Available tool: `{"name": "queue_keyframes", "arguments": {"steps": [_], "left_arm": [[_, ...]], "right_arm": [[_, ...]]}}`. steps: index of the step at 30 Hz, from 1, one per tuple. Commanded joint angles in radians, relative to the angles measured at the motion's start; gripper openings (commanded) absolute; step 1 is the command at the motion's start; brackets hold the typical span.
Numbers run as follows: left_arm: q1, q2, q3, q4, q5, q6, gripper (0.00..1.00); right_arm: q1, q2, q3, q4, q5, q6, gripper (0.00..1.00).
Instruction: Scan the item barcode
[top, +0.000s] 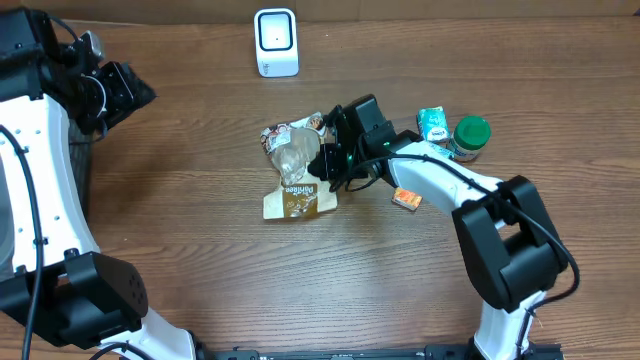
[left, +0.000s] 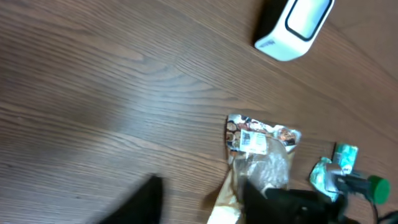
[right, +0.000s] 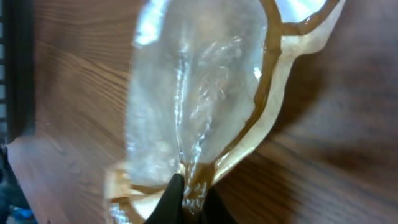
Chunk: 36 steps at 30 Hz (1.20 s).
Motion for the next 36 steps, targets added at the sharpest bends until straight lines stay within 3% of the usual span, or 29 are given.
{"name": "queue_keyframes", "arguments": {"steps": [1,3,6,13,18,36], "left_arm": [[-0.058,0.006,-0.056,0.019,0.037,0.010,0.13],[-0.098,0.009,-0.097,0.056,0.035,0.014,0.04],[-0.159,0.012,-0.166,0.135,0.040,0.011,0.04],[-0.301,0.028,-0.291,0.349,0.047,-0.009,0.04],[-0.387,0.101,-0.299,0.431,0.047,0.003,0.04],[-0.441,0.363,-0.299,0.466,0.096,0.018,0.04]], "right_arm": [[0.006,0.024,0.001,-0.029,-0.010,0.056,0.38],[0.005,0.025,0.001,-0.052,-0.006,0.051,0.55],[-0.013,0.024,0.003,-0.052,-0.011,0.018,0.63],[-0.119,0.026,0.003,0.029,-0.143,0.000,0.59],[-0.110,0.047,0.003,0.069,-0.151,0.032,0.57],[-0.091,0.140,0.002,0.166,-0.180,0.131,0.56]]}}
